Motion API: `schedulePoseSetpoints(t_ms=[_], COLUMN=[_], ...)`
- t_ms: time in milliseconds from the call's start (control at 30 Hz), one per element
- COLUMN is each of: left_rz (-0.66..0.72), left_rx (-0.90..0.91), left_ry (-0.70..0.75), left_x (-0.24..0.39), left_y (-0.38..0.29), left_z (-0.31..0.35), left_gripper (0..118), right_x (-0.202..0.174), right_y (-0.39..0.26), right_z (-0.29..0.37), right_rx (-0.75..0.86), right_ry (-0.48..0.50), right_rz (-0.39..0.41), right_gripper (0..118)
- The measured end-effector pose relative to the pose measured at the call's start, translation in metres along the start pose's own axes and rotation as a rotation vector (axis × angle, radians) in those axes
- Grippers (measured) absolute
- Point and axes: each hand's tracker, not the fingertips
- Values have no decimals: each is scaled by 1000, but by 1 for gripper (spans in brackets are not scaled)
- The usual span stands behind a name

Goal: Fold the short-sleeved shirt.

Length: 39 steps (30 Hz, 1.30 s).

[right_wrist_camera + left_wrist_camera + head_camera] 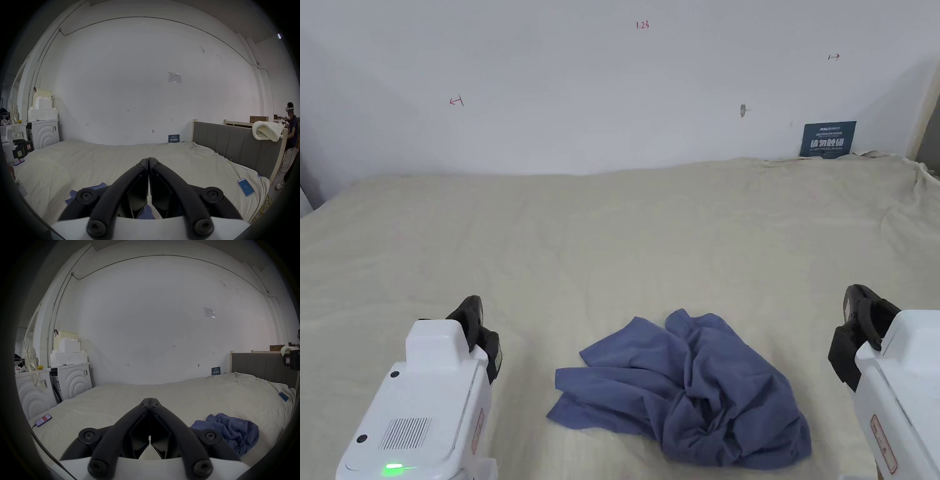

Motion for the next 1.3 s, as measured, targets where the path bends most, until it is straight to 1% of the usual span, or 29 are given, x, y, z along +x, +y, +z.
schedulePoseSetpoints(t_ms=[167,233,367,467,500,633,767,800,900,1000,1033,1100,1133,1167,1200,1233,1267,1300], left_rz=[11,49,132,161,172,129,179,171,131,131,112,104,101,107,112,109,103,92], left_rx=[-10,-52,-211,-367,-392,-597,-730,-773,-864,-951,-969,-982,-1007,-1033,-1060,-1069,-1067,-1068], left_ry=[-14,-76,-142,-175,-181,-208,-272,-285,-274,-278,-281,-275,-271,-279,-285,-282,-278,-276], left_x=[0,-1,0,5,6,20,28,30,37,40,42,46,46,47,48,49,50,52], left_y=[3,7,12,10,8,-12,-43,-53,-81,-104,-109,-114,-117,-119,-121,-123,-125,-127], left_z=[-1,-5,-25,-46,-53,-86,-116,-124,-142,-157,-161,-164,-166,-169,-172,-172,-173,-173], left_gripper=[0,0,0,0,0,0,0,0,0,0,2,21,35,59,74,83,87,87], right_x=[-6,-6,-7,-9,-11,-14,-17,-18,-17,-16,-14,-13,-13,-11,-10,-10,-9,-11], right_y=[4,3,1,0,1,-2,-6,-7,-13,-21,-24,-28,-30,-32,-35,-36,-37,-36], right_z=[1,0,-5,-11,-12,-20,-29,-31,-38,-44,-46,-50,-51,-53,-54,-55,-55,-55], right_rx=[0,0,-7,-14,-16,-29,-49,-54,-73,-91,-97,-108,-113,-118,-123,-127,-131,-134], right_ry=[2,1,4,9,10,14,19,19,21,22,22,22,23,22,22,22,23,22], right_rz=[0,-1,-7,-9,-9,-13,-14,-14,-15,-16,-15,-14,-15,-16,-18,-19,-20,-20], right_gripper=[0,0,0,0,0,0,0,0,0,0,0,0,0,0,0,0,0,0])
